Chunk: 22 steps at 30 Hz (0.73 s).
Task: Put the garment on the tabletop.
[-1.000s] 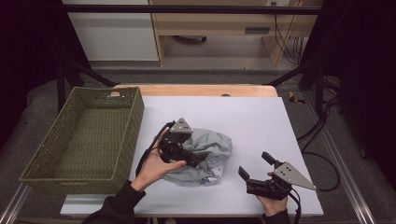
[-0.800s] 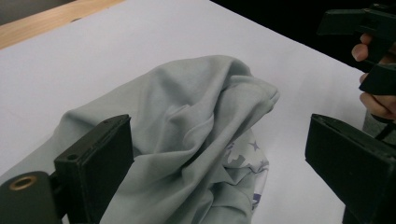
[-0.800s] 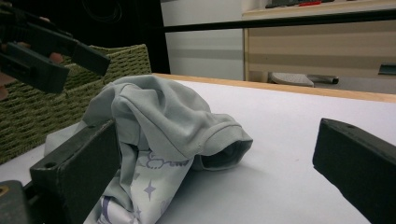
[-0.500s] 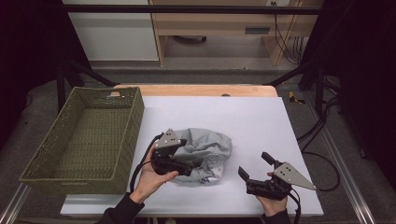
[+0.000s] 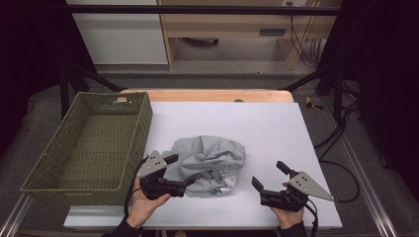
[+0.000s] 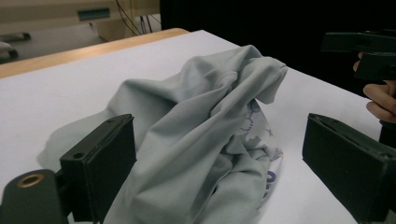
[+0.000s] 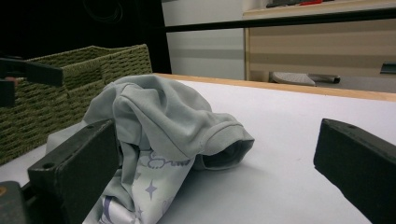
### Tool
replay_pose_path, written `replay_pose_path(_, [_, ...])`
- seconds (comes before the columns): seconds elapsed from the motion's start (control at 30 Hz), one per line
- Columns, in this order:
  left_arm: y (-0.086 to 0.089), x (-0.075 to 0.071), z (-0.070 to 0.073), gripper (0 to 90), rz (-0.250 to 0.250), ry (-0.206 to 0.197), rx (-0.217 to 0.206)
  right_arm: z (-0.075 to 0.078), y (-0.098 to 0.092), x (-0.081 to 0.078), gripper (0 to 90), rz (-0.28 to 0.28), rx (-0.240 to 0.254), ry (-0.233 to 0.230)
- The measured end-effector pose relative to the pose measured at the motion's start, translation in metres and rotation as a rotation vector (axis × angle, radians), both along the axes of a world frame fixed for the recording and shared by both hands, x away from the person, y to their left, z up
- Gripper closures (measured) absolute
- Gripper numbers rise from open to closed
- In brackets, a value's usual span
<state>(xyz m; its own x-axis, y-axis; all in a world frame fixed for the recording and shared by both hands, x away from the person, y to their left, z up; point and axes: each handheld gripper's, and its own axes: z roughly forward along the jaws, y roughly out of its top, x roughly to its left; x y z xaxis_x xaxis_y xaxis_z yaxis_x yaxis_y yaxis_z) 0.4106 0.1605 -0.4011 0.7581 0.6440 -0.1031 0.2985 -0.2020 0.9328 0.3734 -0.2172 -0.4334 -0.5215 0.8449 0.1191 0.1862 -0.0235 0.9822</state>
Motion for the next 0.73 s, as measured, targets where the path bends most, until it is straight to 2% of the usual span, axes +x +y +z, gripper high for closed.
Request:
replay_pose_path(0.2, [0.017, -0.011, -0.006, 8.4, 0.012, -0.002, -0.02, 0.0, 0.0, -0.001, 0.3, -0.003, 0.002, 0.006])
replay_pose_path(0.23, [0.019, -0.012, -0.007, 8.2, 0.016, -0.004, -0.018, -0.001, -0.001, 0.0, 0.3, 0.0, -0.003, -0.005])
replay_pose_path(0.3, [0.025, -0.013, -0.008, 7.0, 0.039, -0.013, -0.007, -0.001, -0.001, -0.001, 0.3, -0.003, 0.002, 0.002])
replay_pose_path(0.5, [0.037, -0.017, -0.008, 7.1, 0.071, -0.021, -0.028, 0.0, -0.002, -0.002, 0.2, -0.001, 0.006, -0.001])
replay_pose_path(0.7, [0.046, -0.018, -0.009, 6.3, 0.097, -0.015, -0.024, -0.001, -0.001, -0.003, 0.1, -0.002, 0.01, 0.008])
replay_pose_path(0.73, [0.048, -0.017, -0.01, 6.4, 0.104, -0.016, -0.022, -0.002, -0.002, -0.002, 0.1, 0.002, -0.002, 0.008])
